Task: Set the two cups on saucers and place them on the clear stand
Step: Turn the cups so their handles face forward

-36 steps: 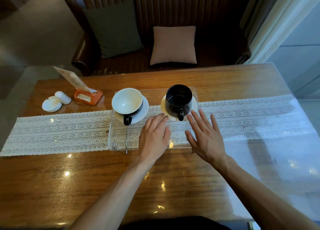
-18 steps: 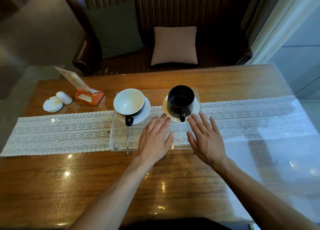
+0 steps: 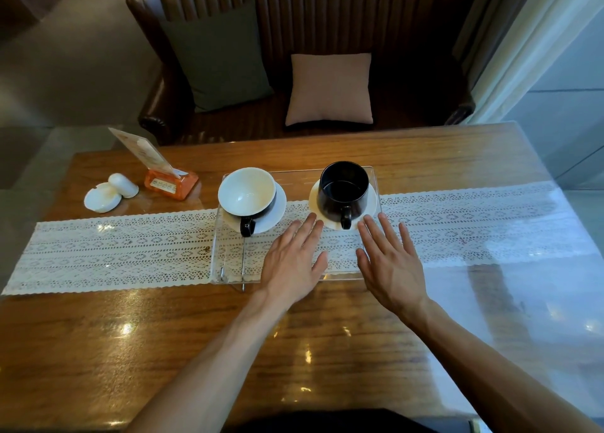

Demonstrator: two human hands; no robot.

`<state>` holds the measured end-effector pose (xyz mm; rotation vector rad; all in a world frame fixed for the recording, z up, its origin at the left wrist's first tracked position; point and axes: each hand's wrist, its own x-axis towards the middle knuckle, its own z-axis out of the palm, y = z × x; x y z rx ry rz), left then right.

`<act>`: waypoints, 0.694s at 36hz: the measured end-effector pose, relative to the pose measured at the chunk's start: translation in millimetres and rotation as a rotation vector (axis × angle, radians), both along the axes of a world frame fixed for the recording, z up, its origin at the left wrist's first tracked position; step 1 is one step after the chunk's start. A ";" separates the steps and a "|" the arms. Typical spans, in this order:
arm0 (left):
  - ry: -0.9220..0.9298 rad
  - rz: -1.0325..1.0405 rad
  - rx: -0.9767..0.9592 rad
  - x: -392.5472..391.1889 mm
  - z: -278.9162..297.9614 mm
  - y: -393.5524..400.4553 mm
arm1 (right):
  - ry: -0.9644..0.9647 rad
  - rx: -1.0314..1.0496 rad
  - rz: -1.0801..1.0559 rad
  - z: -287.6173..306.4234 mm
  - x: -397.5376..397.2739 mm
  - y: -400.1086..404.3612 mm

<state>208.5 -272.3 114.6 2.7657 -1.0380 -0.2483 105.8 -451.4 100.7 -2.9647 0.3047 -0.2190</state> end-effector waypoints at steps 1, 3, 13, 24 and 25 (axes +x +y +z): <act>0.004 -0.003 0.007 -0.4 -0.1 0.1 | 0.019 -0.002 -0.001 0.4 0.1 0.4; 0.012 -0.006 0.014 -1.1 0.5 -0.3 | 0.049 -0.003 0.000 1.4 0.0 0.6; 0.104 -0.014 -0.070 1.5 4.9 3.8 | 0.058 0.097 -0.012 7.6 -0.5 3.3; 0.237 0.120 -0.457 -8.0 13.5 41.4 | -0.079 0.256 -0.045 33.0 -20.7 28.5; 0.219 0.122 -0.472 -11.2 14.3 45.8 | -0.095 0.257 -0.034 37.1 -24.2 32.4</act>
